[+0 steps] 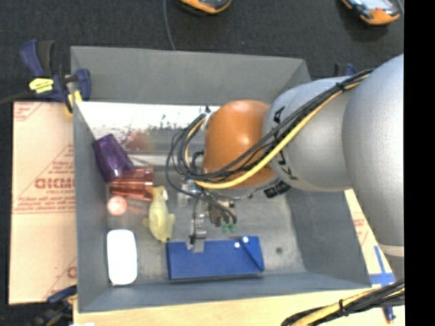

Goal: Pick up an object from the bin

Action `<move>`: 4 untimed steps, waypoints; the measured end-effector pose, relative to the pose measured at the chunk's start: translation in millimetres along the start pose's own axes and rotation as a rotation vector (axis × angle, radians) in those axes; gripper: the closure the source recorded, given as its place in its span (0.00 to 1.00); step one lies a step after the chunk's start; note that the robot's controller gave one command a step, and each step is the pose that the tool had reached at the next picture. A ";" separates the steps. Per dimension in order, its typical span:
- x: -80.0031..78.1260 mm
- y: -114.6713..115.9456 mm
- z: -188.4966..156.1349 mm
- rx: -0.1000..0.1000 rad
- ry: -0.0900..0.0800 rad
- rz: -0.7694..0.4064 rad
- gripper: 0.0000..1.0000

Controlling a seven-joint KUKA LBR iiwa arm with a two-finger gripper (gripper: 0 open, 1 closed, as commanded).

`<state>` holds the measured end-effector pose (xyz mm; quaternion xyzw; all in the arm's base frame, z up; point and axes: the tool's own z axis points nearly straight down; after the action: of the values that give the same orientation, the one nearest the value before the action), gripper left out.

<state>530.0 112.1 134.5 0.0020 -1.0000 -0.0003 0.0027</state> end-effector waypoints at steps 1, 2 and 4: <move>-2.1 -0.3 -3.6 -0.001 -0.007 0.003 0.00; -26.9 -8.0 15.6 -0.004 -0.012 0.150 0.00; -70.2 40.0 52.1 0.000 -0.009 -0.036 0.00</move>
Offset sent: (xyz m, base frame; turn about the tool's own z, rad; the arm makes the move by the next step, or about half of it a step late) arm 0.0511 -0.0175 -0.0434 0.3117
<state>599.8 152.3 82.0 0.0198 -0.9998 -0.0003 -0.0021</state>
